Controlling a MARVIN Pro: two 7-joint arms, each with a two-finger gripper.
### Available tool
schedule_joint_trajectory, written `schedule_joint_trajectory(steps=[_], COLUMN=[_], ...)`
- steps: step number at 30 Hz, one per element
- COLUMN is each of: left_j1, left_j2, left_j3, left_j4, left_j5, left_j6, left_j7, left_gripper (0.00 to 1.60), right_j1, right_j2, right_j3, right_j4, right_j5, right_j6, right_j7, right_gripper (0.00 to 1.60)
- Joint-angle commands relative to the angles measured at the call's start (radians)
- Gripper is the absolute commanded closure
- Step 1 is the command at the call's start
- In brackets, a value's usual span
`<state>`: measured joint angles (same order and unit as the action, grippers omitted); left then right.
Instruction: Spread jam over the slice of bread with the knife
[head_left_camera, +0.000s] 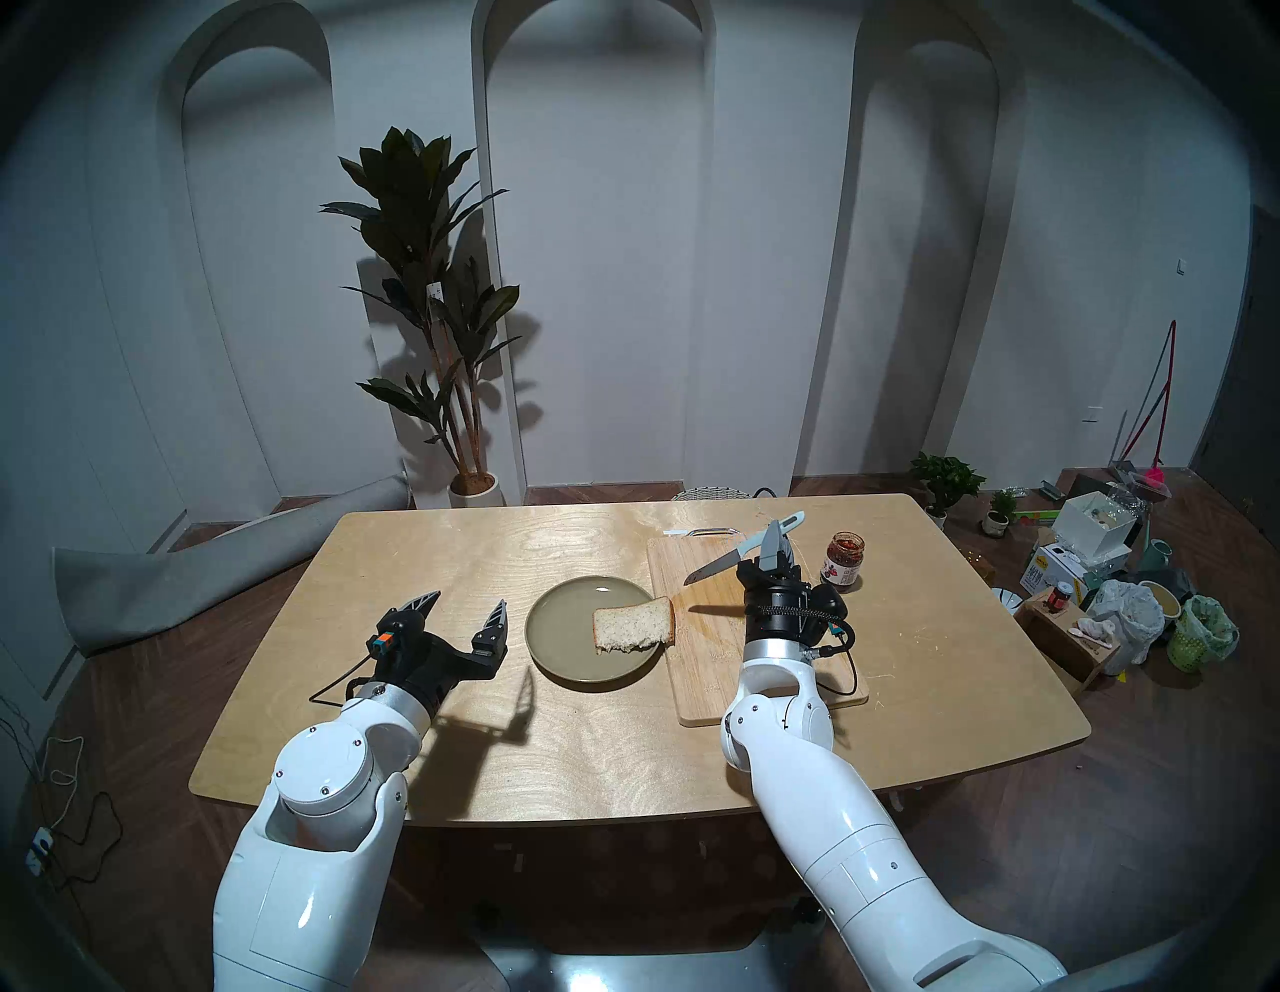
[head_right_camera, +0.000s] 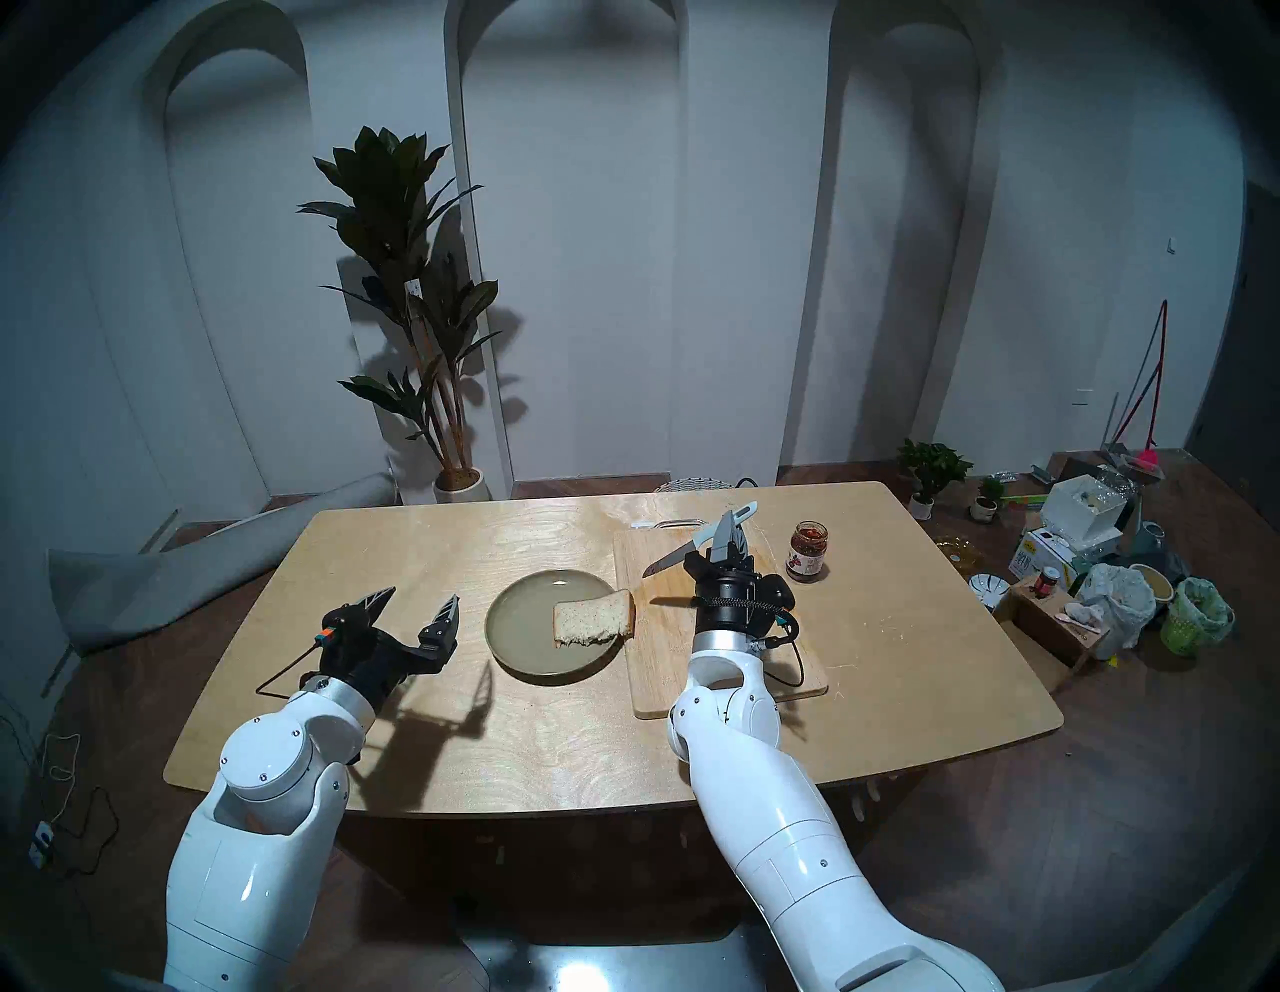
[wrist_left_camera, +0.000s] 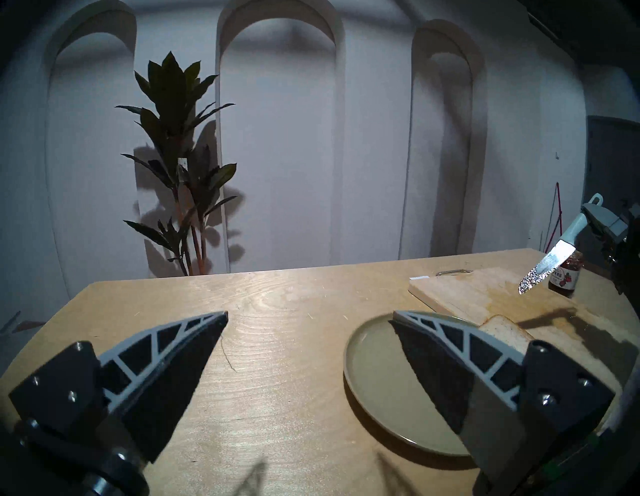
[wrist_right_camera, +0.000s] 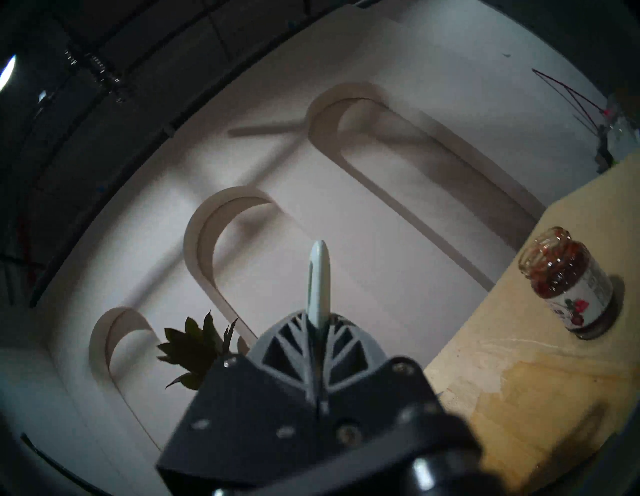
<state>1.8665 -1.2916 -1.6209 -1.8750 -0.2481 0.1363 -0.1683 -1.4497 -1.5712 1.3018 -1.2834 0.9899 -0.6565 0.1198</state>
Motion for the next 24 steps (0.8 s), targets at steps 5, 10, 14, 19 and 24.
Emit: schedule_joint_trajectory(steps=[5, 10, 14, 19, 24], left_j1=[-0.033, -0.049, -0.065, -0.098, -0.150], left_j2=[0.058, 0.092, 0.088, 0.081, 0.016], left_j3=[0.027, 0.028, 0.013, -0.013, -0.058], left_j4=[-0.052, -0.076, -0.088, -0.099, -0.070], left_j5=[0.032, 0.044, 0.016, -0.028, -0.150], left_j6=[0.109, 0.201, 0.252, 0.357, 0.462], left_j7=[-0.032, -0.053, -0.068, -0.090, -0.101], left_gripper=[0.00, 0.00, 0.00, 0.00, 0.00], right_j1=[-0.077, -0.112, -0.127, -0.152, -0.187], right_j2=[-0.007, 0.003, 0.005, 0.013, 0.029], right_j3=[-0.040, -0.058, -0.059, -0.062, -0.078], right_j4=[-0.148, -0.219, -0.265, -0.325, -0.381], right_j5=[0.173, 0.280, 0.318, 0.353, 0.356], right_j6=[0.069, 0.095, 0.110, 0.128, 0.147], right_j7=[-0.103, -0.157, -0.177, -0.196, -0.220], right_gripper=[1.60, 1.60, 1.60, 1.60, 1.60])
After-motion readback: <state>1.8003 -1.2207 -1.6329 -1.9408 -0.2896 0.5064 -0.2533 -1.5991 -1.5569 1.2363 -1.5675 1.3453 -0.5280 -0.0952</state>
